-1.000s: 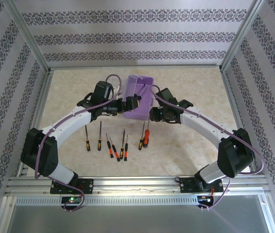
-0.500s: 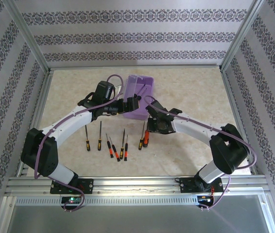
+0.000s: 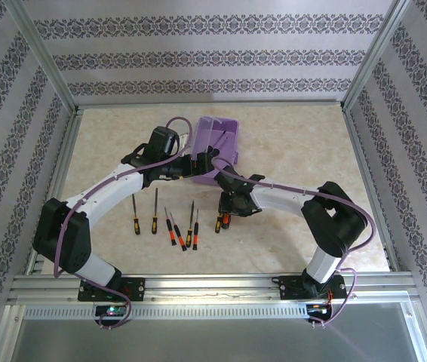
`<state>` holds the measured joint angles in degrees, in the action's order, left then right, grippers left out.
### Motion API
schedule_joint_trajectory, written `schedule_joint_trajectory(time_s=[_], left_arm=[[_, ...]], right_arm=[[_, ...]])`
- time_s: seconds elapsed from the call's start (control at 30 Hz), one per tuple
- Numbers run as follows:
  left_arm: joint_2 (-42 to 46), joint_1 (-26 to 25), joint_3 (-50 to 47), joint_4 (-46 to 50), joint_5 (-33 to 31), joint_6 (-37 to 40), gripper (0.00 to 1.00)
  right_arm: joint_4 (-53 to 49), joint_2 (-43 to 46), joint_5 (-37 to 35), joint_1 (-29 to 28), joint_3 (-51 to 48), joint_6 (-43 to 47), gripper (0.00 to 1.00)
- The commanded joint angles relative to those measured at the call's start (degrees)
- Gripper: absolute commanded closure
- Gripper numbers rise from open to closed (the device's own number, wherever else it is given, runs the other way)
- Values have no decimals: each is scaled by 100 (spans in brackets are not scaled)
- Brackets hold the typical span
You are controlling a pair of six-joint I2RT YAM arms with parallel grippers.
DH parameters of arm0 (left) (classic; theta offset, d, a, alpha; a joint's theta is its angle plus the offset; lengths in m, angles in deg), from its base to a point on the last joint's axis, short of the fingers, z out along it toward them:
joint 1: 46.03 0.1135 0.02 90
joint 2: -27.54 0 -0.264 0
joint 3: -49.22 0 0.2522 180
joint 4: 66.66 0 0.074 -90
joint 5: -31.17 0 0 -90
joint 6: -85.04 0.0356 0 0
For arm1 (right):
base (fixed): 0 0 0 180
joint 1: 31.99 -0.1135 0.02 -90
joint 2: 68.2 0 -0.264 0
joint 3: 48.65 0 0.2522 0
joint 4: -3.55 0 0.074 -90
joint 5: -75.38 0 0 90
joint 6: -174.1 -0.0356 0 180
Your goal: Pack the tool kit
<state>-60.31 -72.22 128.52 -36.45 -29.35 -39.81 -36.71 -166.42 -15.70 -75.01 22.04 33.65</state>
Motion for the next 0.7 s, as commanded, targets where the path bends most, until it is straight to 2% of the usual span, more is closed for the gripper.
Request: schedule_joint_trajectory(time_s=[0.0, 0.17, 0.47, 0.67], left_arm=[[41, 9, 170, 131, -62, 136, 0], [52, 8, 175, 121, -37, 127, 0], [66, 16, 213, 183, -88, 173, 1], [75, 16, 223, 232, -149, 233, 0]], right_arm=[[132, -6, -236, -69, -208, -285, 58], [-66, -168, -380, -46, -138, -194, 65], [-228, -49, -514, 287, -446, -53, 70], [-170, 348, -706, 837, -825, 285, 71]])
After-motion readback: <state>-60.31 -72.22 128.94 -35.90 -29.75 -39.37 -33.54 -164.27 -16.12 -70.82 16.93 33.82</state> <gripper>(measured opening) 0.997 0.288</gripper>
